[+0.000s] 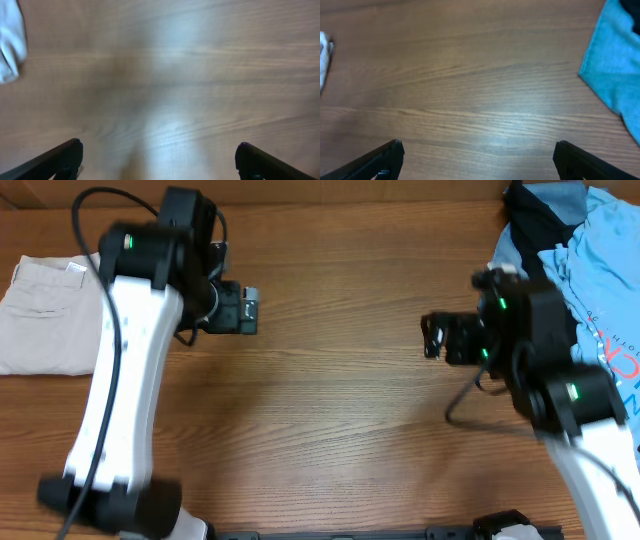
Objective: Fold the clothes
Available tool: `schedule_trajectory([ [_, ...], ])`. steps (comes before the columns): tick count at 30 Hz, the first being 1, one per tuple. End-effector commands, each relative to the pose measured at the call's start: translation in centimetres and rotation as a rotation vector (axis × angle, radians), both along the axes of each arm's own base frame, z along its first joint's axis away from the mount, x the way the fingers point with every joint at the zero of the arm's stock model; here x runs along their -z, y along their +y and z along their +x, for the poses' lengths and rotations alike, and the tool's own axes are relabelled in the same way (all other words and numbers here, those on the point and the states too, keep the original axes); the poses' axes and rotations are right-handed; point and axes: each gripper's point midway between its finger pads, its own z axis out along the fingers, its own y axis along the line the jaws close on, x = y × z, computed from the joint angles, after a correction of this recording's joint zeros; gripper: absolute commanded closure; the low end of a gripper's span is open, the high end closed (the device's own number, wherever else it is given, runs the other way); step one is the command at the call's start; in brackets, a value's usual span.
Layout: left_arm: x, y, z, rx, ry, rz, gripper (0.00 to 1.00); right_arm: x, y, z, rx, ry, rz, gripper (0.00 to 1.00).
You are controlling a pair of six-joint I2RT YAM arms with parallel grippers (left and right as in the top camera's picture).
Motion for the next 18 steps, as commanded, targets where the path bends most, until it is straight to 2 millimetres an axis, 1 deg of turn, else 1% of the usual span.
schedule_trajectory([
  [1, -2.1, -1.1, -2.1, 0.049, -0.151, 0.042, 0.00, -0.4, -1.2, -2.3, 0.044, -0.084, 0.009, 0.00],
  [3, -2.7, -2.2, -2.7, 0.091, -0.265, 0.049, 0.00, -0.4, -1.7, -3.4, 0.056, -0.141, 0.013, 0.00],
  [5, -2.8, -3.2, -3.4, 0.133, -0.374, 0.051, 0.00, -0.4, -2.2, -4.4, 0.068, -0.192, 0.017, 0.00],
  [9, -2.3, -5.9, -4.9, 0.360, -0.580, 0.015, 0.00, -0.4, -3.4, -6.1, 0.106, -0.256, 0.005, 0.00],
  [10, -2.2, -6.3, -5.2, 0.388, -0.618, -0.005, 0.00, -0.4, -3.7, -6.4, 0.118, -0.262, -0.002, 0.00],
  [12, -1.9, -5.8, -5.4, 0.373, -0.674, -0.021, 0.00, -0.4, -4.3, -6.5, 0.141, -0.266, -0.019, 0.00],
  [14, -1.3, -4.8, -5.0, 0.335, -0.707, -0.011, 0.00, -0.2, -4.3, -6.6, 0.144, -0.259, -0.024, 0.00],
  [18, 0.5, -2.3, -4.6, 0.260, -0.670, 0.026, 0.00, 0.6, -4.4, -6.8, 0.142, -0.221, -0.035, 0.00],
])
